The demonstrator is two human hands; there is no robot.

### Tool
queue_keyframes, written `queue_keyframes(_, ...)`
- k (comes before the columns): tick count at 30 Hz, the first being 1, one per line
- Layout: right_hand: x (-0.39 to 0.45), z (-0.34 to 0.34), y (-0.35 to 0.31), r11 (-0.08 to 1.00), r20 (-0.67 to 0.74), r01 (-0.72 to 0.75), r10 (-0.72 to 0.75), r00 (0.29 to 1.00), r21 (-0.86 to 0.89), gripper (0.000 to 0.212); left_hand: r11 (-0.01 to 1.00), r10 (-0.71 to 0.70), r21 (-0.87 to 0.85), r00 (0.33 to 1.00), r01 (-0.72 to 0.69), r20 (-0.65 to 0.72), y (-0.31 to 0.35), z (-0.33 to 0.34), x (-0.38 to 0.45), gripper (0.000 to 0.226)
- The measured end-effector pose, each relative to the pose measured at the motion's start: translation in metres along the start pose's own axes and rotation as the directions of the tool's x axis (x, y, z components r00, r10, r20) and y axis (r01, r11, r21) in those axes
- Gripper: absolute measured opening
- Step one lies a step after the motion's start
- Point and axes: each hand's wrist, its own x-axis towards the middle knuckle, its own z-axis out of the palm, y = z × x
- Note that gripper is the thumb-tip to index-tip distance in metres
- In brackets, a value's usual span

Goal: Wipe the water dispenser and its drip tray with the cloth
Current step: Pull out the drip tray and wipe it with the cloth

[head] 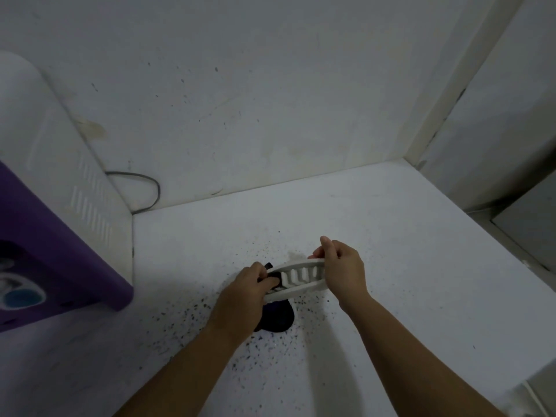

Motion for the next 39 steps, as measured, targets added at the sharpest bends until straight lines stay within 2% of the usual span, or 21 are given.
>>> queue_keyframes(3, -0.002, 0.000, 0.004, 0.999, -0.009, -0.016, 0.017, 1.000, 0.035, 0.043, 0.999, 0.013, -0.051, 1.000, -0.012, 0.012, 0.000, 0.002, -0.001, 0.018)
queue_keyframes(8, -0.002, 0.000, 0.003, 1.000, -0.022, 0.025, -0.024, 0.999, 0.014, 0.043, 0.929, -0.263, -0.304, 0.954, 0.211, -0.142, 0.004, 0.005, 0.003, 0.028)
queue_keyframes(12, -0.001, 0.006, -0.005, 0.993, 0.003, 0.107, -0.107, 0.994, -0.039, 0.043, 0.978, -0.152, -0.162, 0.981, 0.131, -0.122, 0.013, 0.001, 0.005, 0.026)
queue_keyframes(16, 0.001, 0.008, -0.004, 0.992, -0.007, 0.108, -0.109, 0.994, -0.066, 0.045, 0.997, -0.071, 0.015, 0.997, 0.072, -0.035, 0.014, -0.001, 0.003, 0.025)
queue_keyframes(21, -0.002, 0.004, 0.007, 0.998, 0.001, 0.056, -0.056, 0.998, -0.016, 0.045, 0.998, 0.060, -0.003, 0.998, -0.060, 0.015, 0.014, 0.002, -0.005, 0.028)
queue_keyframes(22, -0.003, 0.004, 0.008, 0.999, -0.006, 0.049, -0.049, 0.999, -0.003, 0.045, 0.999, 0.031, -0.028, 0.999, -0.031, 0.010, 0.014, 0.004, -0.005, 0.027)
queue_keyframes(24, -0.004, 0.004, 0.010, 0.999, -0.022, 0.043, -0.042, 0.999, 0.012, 0.045, 0.971, -0.155, -0.191, 0.987, 0.145, -0.037, 0.015, 0.007, -0.003, 0.025)
queue_keyframes(26, -0.006, 0.003, 0.009, 0.998, -0.028, 0.067, -0.067, 0.997, 0.001, 0.045, 0.862, -0.361, -0.398, 0.931, 0.313, -0.051, 0.018, 0.005, 0.002, 0.028)
queue_keyframes(27, -0.006, 0.003, 0.006, 0.996, -0.027, 0.090, -0.090, 0.996, -0.009, 0.045, 0.827, -0.399, -0.450, 0.916, 0.337, -0.047, 0.020, 0.003, 0.005, 0.031)
queue_keyframes(30, -0.006, 0.005, -0.004, 0.986, -0.017, 0.164, -0.165, 0.986, -0.027, 0.046, 0.842, -0.343, -0.451, 0.939, 0.296, -0.023, 0.026, 0.000, 0.008, 0.031)
queue_keyframes(35, -0.011, 0.011, -0.012, 0.964, -0.033, 0.260, -0.262, 0.964, -0.062, 0.056, 0.895, -0.265, -0.389, 0.962, 0.220, -0.067, 0.029, 0.001, 0.002, 0.030)
queue_keyframes(39, -0.007, 0.010, -0.012, 0.970, -0.033, 0.232, -0.235, 0.971, -0.073, 0.060, 0.969, -0.120, -0.221, 0.992, 0.108, -0.042, 0.027, -0.002, -0.002, 0.031)
